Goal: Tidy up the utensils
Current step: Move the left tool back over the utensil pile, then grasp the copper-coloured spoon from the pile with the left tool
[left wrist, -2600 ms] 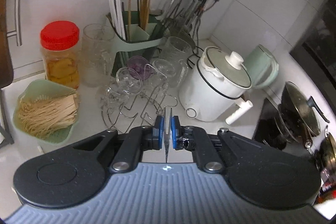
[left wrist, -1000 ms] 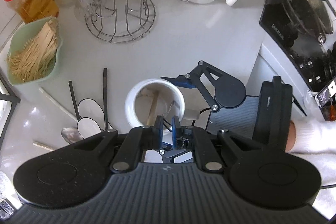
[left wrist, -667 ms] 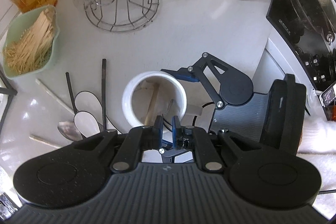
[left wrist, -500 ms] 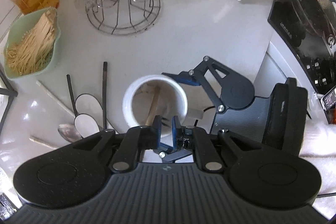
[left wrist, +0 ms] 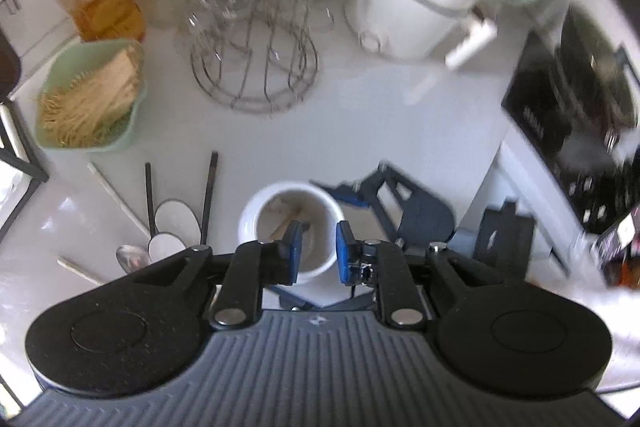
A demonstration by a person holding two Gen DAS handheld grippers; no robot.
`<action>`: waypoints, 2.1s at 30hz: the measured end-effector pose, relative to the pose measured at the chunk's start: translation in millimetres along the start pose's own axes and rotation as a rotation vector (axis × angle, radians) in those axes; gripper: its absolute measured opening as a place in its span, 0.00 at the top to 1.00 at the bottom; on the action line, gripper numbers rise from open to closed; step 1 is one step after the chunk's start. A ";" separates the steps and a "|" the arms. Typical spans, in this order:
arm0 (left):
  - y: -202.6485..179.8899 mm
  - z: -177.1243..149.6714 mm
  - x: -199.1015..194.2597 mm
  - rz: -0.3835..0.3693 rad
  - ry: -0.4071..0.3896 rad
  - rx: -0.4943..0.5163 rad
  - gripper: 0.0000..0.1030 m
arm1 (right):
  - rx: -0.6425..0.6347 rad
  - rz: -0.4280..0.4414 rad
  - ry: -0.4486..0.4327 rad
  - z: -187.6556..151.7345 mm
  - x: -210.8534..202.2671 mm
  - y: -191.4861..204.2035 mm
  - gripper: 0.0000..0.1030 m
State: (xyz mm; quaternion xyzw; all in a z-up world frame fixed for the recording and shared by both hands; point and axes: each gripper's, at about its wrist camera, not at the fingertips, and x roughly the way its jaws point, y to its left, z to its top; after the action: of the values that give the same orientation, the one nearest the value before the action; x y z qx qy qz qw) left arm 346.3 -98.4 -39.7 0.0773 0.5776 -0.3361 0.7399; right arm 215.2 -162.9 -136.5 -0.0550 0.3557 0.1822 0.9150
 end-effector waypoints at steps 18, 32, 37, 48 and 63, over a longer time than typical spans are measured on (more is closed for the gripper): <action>30.5 -46.4 -69.7 0.082 -0.310 -0.294 0.80 | 0.017 -0.021 -0.007 1.7 2.8 7.6 0.12; 67.5 -113.2 -98.1 0.194 -0.499 -0.459 0.80 | 0.018 -0.028 0.013 3.9 3.3 8.1 0.12; 75.6 -142.5 -85.6 0.204 -0.511 -0.522 0.80 | 0.013 -0.023 0.014 3.1 2.5 8.0 0.12; 88.1 -201.2 -41.5 0.198 -0.482 -0.628 0.80 | 0.020 -0.030 0.022 -1.1 -3.7 7.6 0.12; 114.2 -198.2 26.8 0.230 -0.397 -0.665 0.77 | 0.050 -0.063 0.068 0.7 -6.5 8.4 0.12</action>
State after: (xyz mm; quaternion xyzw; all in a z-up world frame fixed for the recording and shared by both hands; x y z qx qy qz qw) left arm 257.1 77.3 -158.9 -0.1687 0.4882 -0.0546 0.8546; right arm 208.1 -156.9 -131.3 -0.0494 0.3890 0.1425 0.9088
